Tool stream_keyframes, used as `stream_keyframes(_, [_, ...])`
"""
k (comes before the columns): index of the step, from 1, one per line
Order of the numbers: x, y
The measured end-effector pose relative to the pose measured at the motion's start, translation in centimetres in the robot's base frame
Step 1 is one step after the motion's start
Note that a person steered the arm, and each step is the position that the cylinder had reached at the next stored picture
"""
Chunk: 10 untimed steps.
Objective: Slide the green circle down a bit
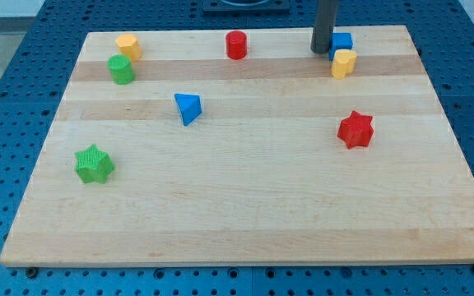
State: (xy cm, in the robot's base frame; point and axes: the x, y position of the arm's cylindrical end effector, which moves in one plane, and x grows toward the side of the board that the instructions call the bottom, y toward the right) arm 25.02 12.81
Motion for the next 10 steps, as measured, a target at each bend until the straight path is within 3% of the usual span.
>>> stream_keyframes(10, [1.4,2.8])
